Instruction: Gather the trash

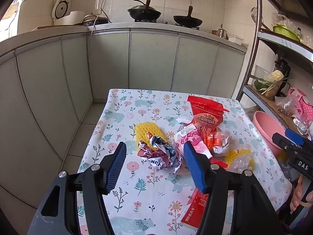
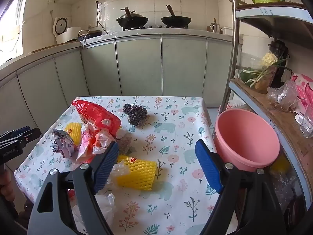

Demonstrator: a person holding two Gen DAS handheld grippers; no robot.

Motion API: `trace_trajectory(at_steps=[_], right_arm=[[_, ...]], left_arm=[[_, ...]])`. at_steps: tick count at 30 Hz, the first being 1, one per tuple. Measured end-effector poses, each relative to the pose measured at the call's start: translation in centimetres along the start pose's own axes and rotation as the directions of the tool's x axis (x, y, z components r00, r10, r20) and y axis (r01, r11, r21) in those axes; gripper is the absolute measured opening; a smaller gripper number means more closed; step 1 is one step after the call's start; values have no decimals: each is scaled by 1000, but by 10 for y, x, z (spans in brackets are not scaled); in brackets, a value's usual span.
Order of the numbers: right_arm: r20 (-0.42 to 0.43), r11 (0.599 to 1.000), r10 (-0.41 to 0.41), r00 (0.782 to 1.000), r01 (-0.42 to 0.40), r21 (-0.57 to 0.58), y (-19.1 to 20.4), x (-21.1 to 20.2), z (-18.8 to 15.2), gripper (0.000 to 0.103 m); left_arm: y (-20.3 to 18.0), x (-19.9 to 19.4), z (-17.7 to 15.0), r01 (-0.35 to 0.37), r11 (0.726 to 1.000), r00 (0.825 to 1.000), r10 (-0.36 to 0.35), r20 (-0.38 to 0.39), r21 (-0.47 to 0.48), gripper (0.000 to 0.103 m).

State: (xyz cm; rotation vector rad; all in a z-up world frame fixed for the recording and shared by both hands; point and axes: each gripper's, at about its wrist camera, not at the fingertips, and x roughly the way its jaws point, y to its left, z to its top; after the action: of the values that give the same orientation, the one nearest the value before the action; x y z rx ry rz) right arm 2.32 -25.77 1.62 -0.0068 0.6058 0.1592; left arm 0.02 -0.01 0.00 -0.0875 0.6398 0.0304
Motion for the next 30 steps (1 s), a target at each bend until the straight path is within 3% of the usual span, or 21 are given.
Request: trace_trajectory(at_steps=[30], right_arm=[[-2, 1000, 8, 1000, -8, 10, 0, 2, -1, 81]], left_arm=[[-2, -4, 4, 4, 1000, 1000, -4, 12, -6, 60]])
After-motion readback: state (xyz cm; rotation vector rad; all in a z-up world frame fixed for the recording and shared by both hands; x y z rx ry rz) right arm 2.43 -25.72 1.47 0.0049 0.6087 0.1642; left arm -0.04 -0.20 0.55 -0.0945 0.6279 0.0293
